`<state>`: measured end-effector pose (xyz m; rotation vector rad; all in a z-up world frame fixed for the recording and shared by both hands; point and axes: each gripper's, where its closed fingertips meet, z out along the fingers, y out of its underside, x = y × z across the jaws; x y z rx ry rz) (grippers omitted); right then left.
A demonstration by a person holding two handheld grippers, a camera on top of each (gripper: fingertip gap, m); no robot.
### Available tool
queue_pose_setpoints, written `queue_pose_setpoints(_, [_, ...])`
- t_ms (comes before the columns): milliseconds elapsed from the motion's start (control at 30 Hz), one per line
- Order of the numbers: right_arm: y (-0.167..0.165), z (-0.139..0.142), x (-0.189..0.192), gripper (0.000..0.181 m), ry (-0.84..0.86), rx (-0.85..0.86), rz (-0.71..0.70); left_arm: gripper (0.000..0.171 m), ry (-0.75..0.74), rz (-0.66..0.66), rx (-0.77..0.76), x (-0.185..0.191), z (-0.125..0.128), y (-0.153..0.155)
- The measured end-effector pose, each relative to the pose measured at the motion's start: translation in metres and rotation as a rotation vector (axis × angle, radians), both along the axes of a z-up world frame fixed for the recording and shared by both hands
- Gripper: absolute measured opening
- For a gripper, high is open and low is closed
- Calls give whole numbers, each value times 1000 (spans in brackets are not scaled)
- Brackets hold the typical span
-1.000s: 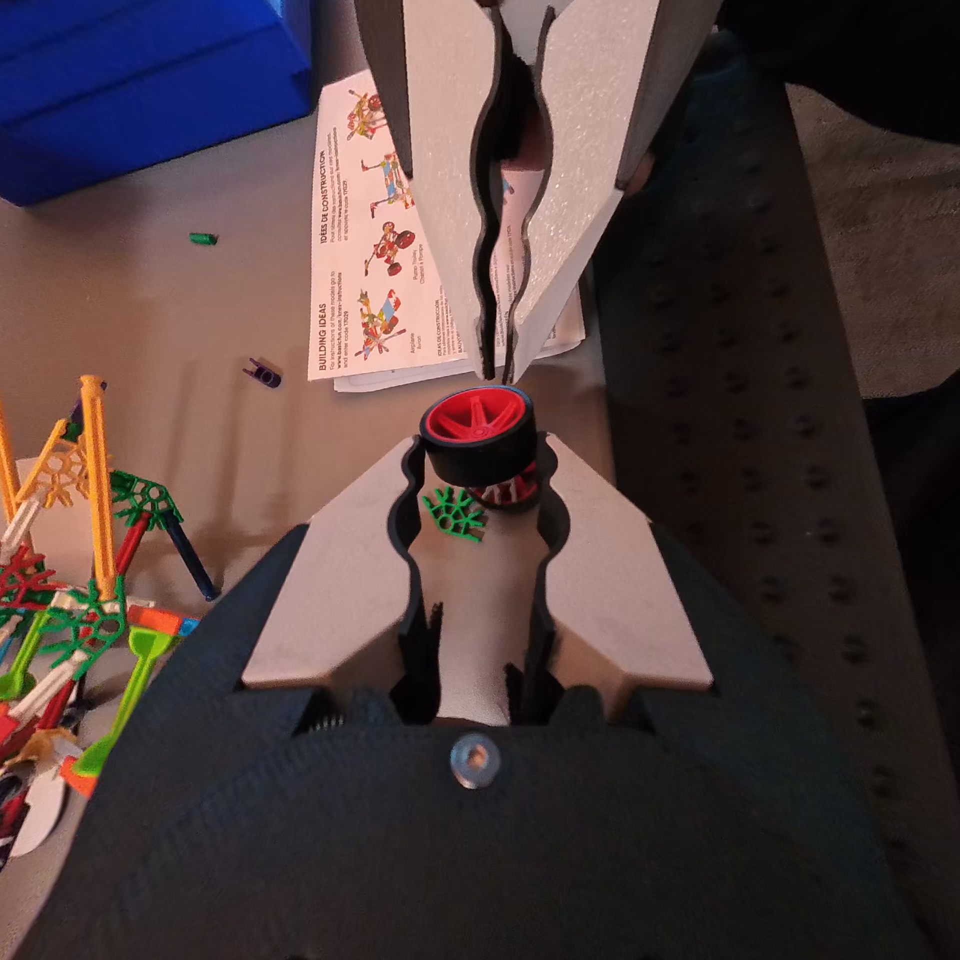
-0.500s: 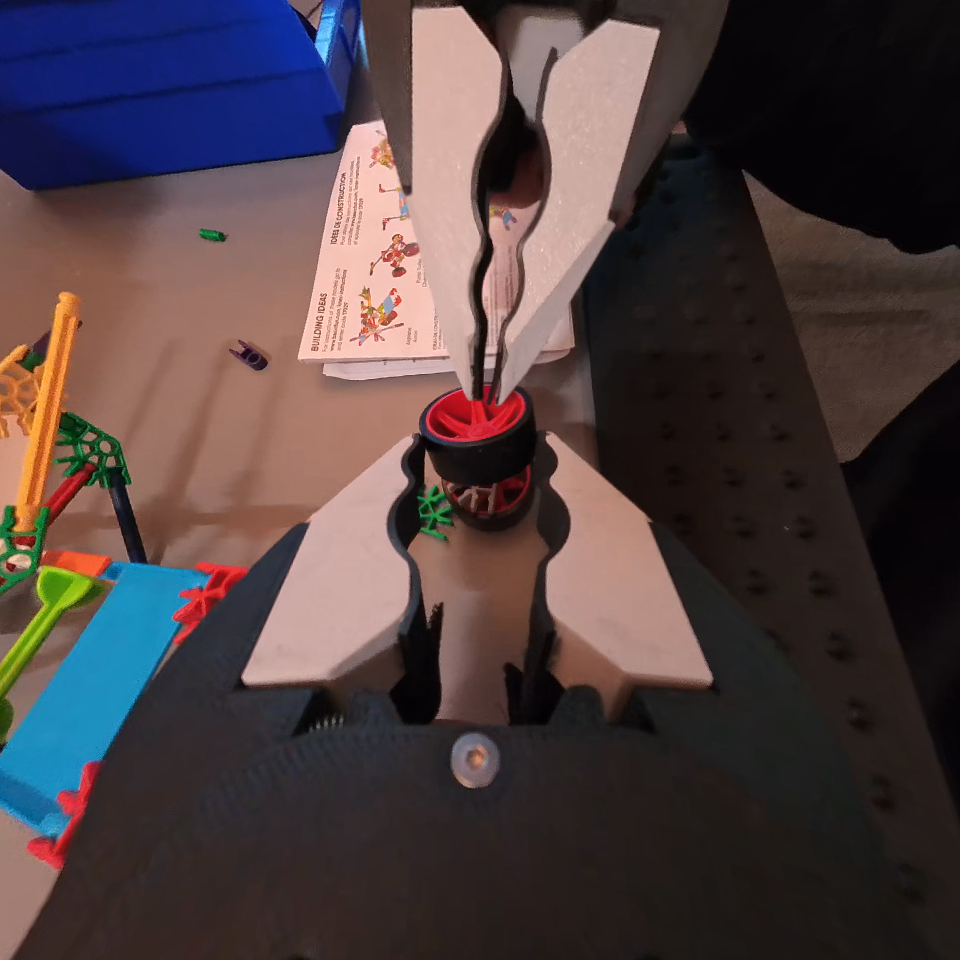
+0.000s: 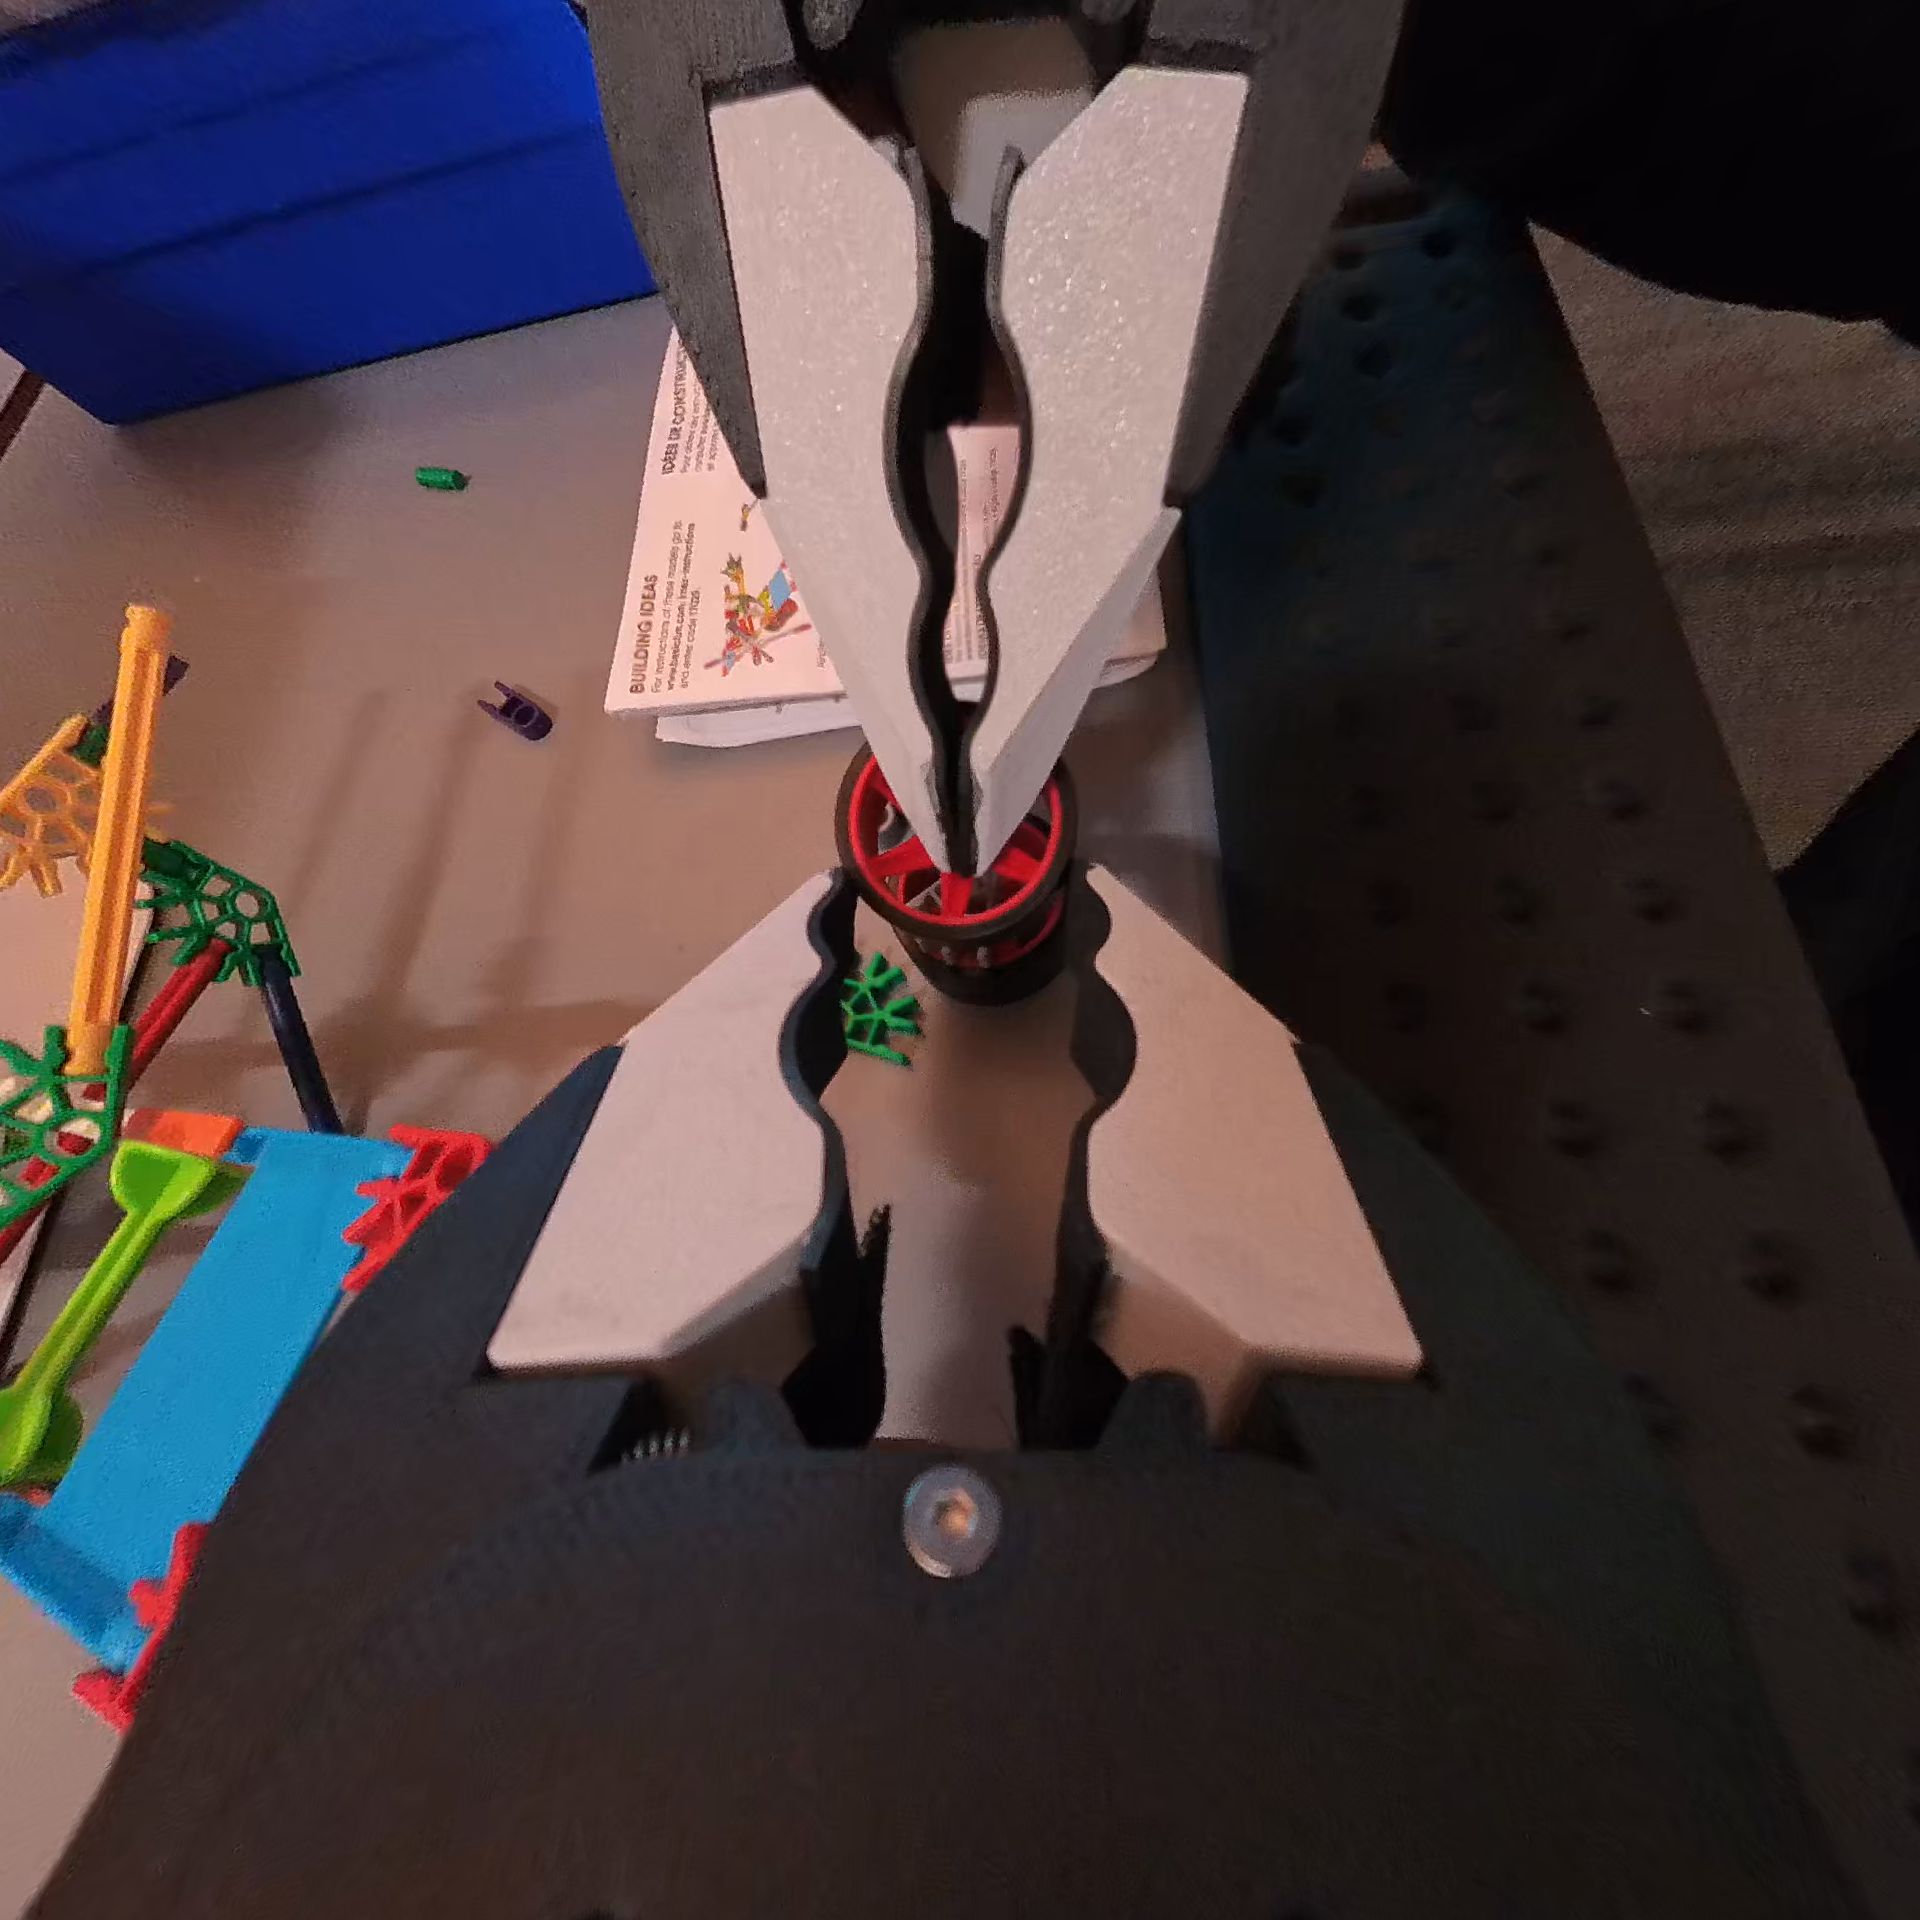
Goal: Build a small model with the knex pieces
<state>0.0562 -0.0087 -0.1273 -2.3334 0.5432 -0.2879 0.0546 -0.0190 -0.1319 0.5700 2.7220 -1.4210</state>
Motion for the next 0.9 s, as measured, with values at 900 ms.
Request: queue_pose_setpoints(900, [-7, -6, -4, 0, 94, 109, -64, 35, -14, 11, 76, -4, -8, -7])
